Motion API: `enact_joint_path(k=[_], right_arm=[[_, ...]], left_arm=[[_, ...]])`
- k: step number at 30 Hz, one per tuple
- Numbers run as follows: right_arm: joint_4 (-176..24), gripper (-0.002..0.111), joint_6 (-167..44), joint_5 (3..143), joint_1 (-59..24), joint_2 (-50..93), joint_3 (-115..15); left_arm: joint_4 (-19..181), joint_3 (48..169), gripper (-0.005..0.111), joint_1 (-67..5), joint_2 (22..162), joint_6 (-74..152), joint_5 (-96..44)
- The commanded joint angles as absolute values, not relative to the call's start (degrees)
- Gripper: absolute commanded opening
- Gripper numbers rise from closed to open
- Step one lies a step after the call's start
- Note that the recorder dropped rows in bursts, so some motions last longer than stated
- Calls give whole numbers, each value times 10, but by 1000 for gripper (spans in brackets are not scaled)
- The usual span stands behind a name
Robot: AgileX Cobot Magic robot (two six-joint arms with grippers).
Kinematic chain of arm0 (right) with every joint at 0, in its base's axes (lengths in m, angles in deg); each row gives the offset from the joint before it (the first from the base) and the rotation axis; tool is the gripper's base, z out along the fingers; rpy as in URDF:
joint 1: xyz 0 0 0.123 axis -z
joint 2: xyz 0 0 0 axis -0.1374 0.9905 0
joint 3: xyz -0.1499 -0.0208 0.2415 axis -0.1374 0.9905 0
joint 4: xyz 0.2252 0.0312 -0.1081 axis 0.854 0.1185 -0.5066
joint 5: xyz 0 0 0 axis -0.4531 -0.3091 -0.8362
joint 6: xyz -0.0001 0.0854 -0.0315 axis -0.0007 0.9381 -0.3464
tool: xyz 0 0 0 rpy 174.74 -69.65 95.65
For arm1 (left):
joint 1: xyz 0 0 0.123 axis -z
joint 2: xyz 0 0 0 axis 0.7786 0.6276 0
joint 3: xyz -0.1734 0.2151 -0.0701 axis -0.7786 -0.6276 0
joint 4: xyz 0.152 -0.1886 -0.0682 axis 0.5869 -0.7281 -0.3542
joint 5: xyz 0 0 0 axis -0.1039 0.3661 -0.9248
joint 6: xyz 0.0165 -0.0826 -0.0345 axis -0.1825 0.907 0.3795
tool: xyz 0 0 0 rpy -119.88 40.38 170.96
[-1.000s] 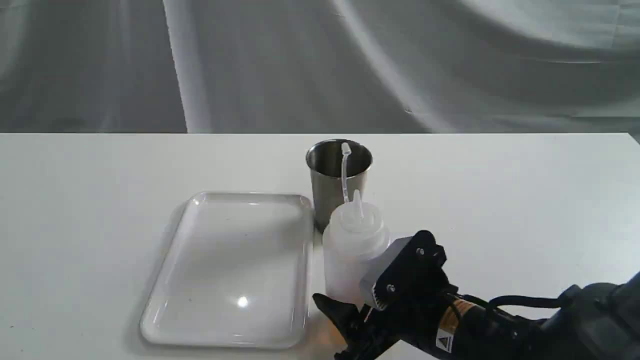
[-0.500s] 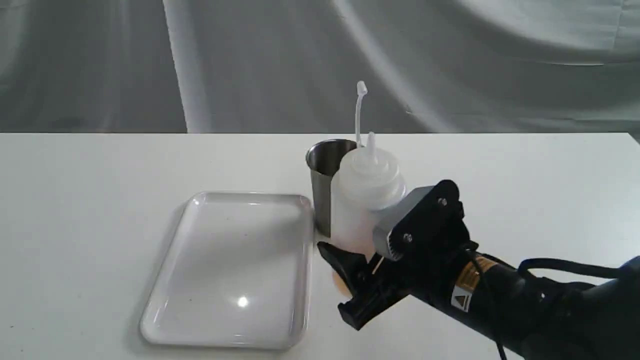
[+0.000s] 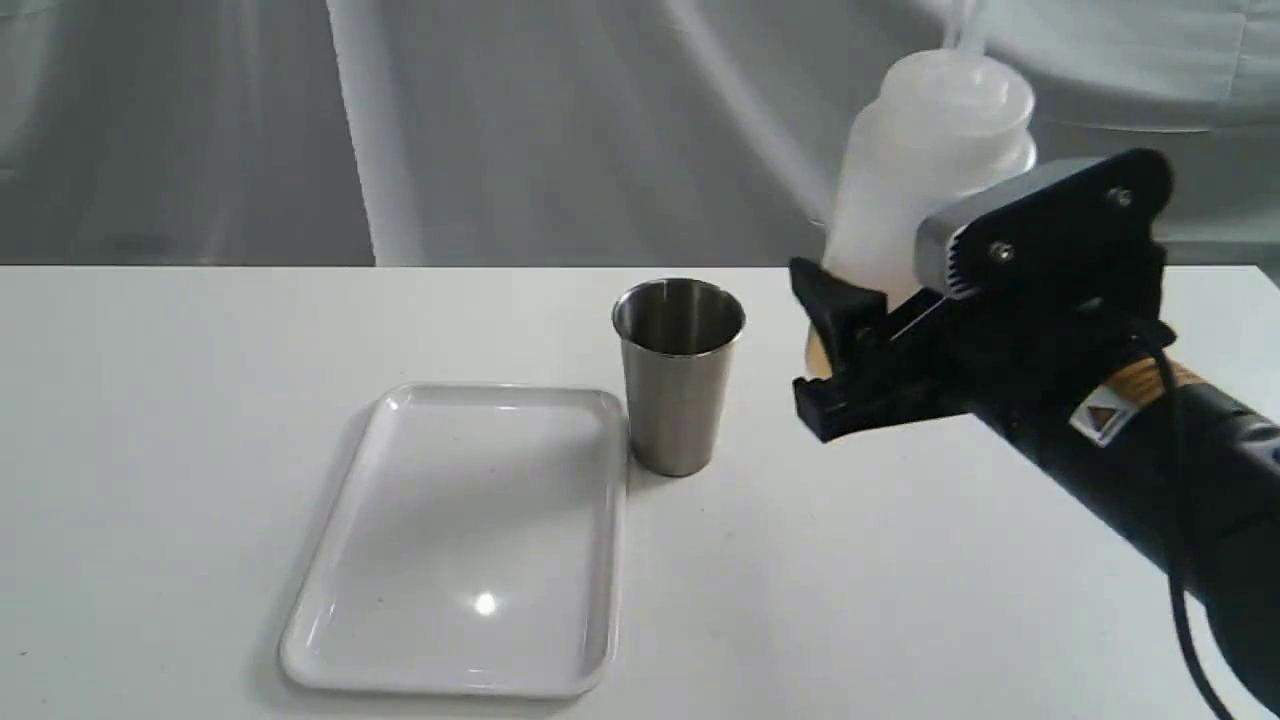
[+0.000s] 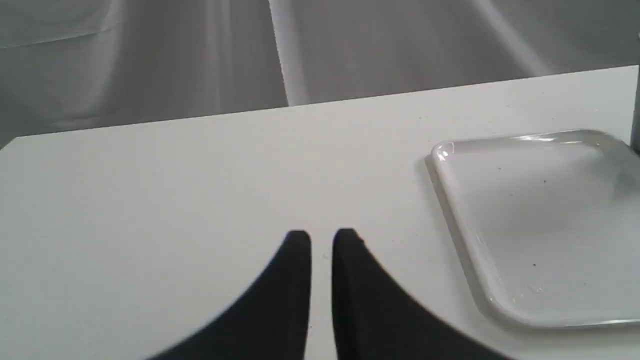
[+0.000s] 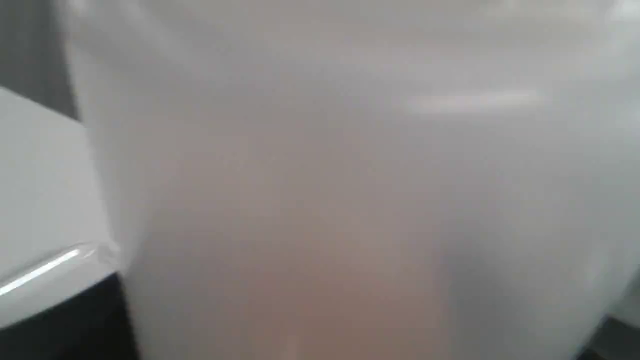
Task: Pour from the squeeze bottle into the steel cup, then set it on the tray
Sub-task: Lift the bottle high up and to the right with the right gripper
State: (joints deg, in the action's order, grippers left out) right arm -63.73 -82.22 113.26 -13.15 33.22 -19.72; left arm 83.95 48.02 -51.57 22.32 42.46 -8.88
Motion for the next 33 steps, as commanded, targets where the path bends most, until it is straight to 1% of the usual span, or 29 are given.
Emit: enact_joint_path(k=[1, 5, 12, 16, 19, 21, 28, 31, 33], right_arm=[[-579, 0, -894, 1142, -126, 304, -201], [-537, 0, -940, 1108, -121, 293, -228], [-539, 0, -932, 1007, -66, 288, -308], [-611, 0, -869, 958, -33, 286, -347], [-759, 0, -746, 889, -5, 286, -384], [-871, 0, -608, 858, 18, 288, -407], [-1263, 0, -218, 856, 74, 293, -451], [-1437, 0, -70, 845, 79, 312, -468], [-1520, 0, 16, 827, 79, 329, -482]], left_arm=[[840, 478, 8, -518, 220, 427, -93], [840, 478, 8, -518, 220, 427, -93], [840, 478, 8, -518, 220, 427, -93], [840, 478, 8, -518, 220, 427, -93], [840, 478, 8, -518, 220, 427, -93], [840, 478, 8, -518, 220, 427, -93], [840, 478, 8, -518, 220, 427, -93], [840, 478, 8, -518, 220, 427, -93], [840, 478, 8, -518, 220, 427, -93]])
